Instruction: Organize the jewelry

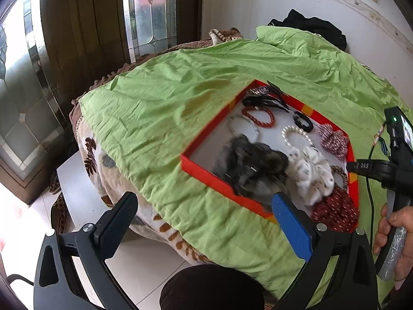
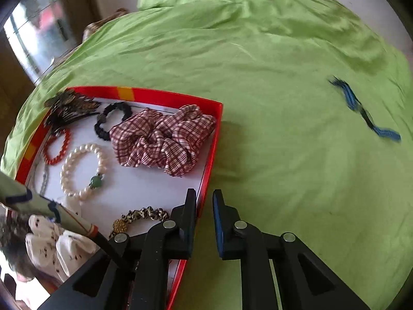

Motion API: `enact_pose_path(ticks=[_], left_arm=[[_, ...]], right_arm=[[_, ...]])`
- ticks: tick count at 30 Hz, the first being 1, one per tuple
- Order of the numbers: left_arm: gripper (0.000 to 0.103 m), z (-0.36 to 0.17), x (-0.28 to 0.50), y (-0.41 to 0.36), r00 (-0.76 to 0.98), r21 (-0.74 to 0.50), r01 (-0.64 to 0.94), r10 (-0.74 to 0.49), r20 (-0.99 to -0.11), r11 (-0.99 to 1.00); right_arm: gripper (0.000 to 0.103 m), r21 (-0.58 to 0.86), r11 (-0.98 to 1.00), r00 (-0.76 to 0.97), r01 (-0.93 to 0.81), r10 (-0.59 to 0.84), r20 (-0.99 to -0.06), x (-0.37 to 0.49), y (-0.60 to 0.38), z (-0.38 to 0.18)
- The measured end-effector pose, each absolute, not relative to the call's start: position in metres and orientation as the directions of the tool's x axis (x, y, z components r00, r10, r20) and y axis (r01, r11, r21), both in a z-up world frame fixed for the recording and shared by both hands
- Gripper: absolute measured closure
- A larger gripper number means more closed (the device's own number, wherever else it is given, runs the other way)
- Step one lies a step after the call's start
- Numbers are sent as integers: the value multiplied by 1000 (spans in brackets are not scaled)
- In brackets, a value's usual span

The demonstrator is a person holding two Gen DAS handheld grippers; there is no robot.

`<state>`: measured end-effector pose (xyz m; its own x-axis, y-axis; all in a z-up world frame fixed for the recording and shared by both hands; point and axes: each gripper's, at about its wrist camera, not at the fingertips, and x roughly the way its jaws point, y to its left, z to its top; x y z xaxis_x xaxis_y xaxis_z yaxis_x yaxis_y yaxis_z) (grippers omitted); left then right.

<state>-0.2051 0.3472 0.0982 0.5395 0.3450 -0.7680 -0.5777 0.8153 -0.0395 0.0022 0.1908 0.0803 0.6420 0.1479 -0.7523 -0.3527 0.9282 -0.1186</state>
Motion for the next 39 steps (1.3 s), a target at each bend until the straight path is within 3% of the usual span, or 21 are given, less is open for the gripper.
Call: enact_pose_path(ticks=[18, 23, 25, 29, 31, 33, 39], left_arm=[[0, 117, -197, 308, 586, -28, -505, 318, -745, 863], [0, 125, -190, 284, 610, -17, -456, 298, -734, 890], [0, 129, -188, 271, 623, -15, -432, 287, -728, 902], [0, 136, -189, 243, 644, 15, -380, 276, -713, 925], [0, 138, -190, 229, 651, 25, -353, 264, -712, 935], [0, 139, -190, 217, 656, 33, -332, 256, -710, 943], [0, 130, -192, 179, 669, 24, -258, 197, -716, 966]], right_arm=[[95, 6, 991, 719, 137, -95, -688, 18, -5, 104], [95, 88, 972, 727, 218, -102, -679, 6, -34, 95], [81, 104, 978, 728, 180, -62, -683, 7, -31, 96], [73, 166, 981, 741, 99, 39, -671, -3, -45, 106], [56, 171, 983, 748, 65, 65, -661, -20, -53, 113], [49, 166, 986, 751, 28, 89, -655, -40, -60, 114], [45, 85, 991, 730, -99, 131, -671, -116, -79, 105]])
